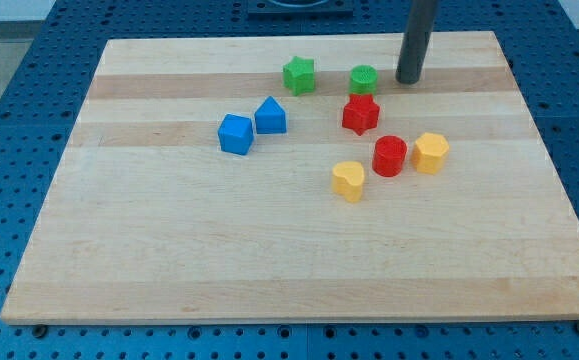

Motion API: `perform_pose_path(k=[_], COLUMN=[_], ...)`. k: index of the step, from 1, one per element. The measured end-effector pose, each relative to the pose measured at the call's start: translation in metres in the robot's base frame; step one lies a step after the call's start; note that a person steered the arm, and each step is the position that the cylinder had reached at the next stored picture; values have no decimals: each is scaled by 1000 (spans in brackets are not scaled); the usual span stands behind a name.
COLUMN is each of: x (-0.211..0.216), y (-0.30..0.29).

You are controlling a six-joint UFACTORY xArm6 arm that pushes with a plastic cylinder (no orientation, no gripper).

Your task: Slide the green circle to the top of the blue cube

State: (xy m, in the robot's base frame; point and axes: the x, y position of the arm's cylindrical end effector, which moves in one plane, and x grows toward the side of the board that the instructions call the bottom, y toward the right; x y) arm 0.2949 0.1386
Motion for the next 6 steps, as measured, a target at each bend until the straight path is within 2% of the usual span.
perform_pose_path(k=[3, 6], x=[10, 44], y=[-87, -156])
